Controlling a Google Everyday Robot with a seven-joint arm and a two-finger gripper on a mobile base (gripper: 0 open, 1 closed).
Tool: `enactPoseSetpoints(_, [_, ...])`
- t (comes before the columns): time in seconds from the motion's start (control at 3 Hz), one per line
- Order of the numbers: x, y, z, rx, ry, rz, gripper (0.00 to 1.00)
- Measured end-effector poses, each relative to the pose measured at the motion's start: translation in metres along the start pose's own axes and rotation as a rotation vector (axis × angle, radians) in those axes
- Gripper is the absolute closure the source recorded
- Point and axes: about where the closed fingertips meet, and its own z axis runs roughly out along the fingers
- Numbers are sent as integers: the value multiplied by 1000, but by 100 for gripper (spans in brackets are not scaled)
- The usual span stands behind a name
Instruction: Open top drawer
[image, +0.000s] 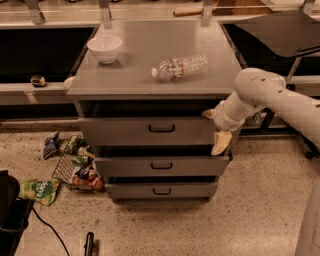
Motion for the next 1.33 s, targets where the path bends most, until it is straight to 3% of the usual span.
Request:
enactPoseSetpoints(0.67, [-13,25,-19,-4,-59,-41,65])
enactPoseSetpoints(1.0, [-16,26,-25,-2,-63,-49,88])
enactPoseSetpoints(1.33, [-17,28,-28,-4,-65,-50,86])
